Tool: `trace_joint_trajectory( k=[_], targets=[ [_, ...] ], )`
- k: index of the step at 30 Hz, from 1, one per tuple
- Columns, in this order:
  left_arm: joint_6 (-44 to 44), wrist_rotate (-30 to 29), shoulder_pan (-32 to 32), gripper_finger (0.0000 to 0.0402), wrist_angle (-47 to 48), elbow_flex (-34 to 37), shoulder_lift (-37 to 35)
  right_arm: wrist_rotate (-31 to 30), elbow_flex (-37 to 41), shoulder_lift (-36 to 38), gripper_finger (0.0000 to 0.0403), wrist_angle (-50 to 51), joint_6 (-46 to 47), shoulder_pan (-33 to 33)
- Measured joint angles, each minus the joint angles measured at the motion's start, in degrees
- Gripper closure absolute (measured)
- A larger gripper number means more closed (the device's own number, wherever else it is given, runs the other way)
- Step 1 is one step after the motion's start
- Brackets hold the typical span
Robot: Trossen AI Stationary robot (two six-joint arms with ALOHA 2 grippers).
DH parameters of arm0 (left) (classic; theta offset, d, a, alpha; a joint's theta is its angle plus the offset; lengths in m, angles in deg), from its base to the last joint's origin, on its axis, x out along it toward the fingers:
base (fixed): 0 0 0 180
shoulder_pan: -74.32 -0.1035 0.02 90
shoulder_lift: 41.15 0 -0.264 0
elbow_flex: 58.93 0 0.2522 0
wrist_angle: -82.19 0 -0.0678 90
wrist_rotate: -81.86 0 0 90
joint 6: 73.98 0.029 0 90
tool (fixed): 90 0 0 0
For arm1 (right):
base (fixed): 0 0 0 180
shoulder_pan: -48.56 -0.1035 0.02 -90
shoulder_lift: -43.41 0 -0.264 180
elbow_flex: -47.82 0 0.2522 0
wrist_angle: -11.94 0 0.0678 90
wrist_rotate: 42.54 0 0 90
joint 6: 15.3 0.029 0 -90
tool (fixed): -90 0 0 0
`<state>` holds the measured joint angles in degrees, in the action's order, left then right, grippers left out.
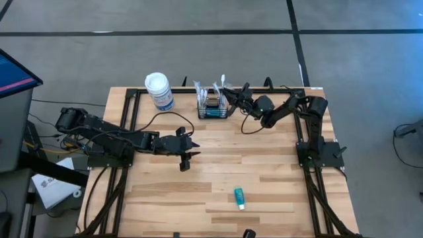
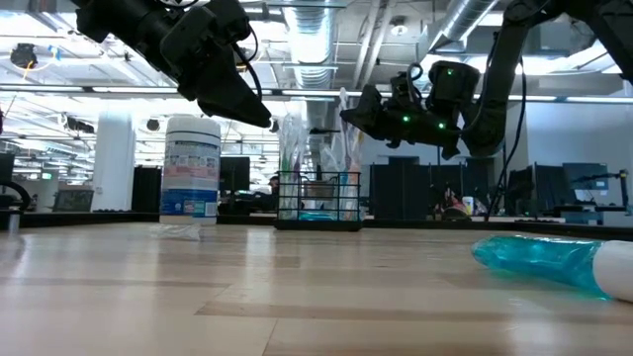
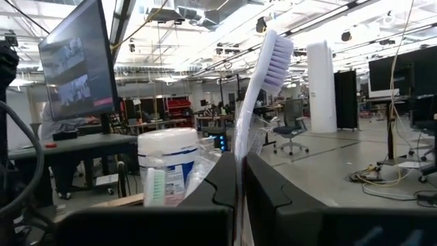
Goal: Pick & Place toothbrushing station
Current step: Put the purple toothbrush into the black wire organizer
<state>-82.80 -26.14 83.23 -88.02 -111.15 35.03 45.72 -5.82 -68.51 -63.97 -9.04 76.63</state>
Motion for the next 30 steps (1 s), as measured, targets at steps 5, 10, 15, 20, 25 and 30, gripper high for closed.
trace_joint_trajectory(
  k=[5, 10, 15, 20, 25, 30],
  targets=[
    [0.0, 0.0, 0.0, 0.0275, 0.0, 0.0, 0.0, 0.0, 0.0, -0.5, 0.0388, 0.1, 1.1, 0.1],
    [0.0, 0.0, 0.0, 0.0275, -0.1, 0.0, 0.0, 0.0, 0.0, -0.9, 0.0373, 1.0, 1.7, 0.1],
    [0.0, 0.0, 0.0, 0.0275, -0.1, 0.0, 0.0, 0.0, 0.0, -1.0, 0.0363, 1.6, 1.5, -0.3],
    [0.0, 0.0, 0.0, 0.0275, -0.2, 0.0, 0.0, 0.0, 0.0, -0.9, 0.0369, 0.8, 1.4, -0.2],
    [0.0, 0.0, 0.0, 0.0275, -0.2, 0.0, 0.0, -0.2, 0.0, -0.9, 0.0381, 3.0, 0.8, -0.6],
    [0.0, 0.0, 0.0, 0.0275, -0.2, 0.0, 0.0, -0.6, 0.0, -0.9, 0.0375, 5.1, 0.8, -0.7]
  ],
)
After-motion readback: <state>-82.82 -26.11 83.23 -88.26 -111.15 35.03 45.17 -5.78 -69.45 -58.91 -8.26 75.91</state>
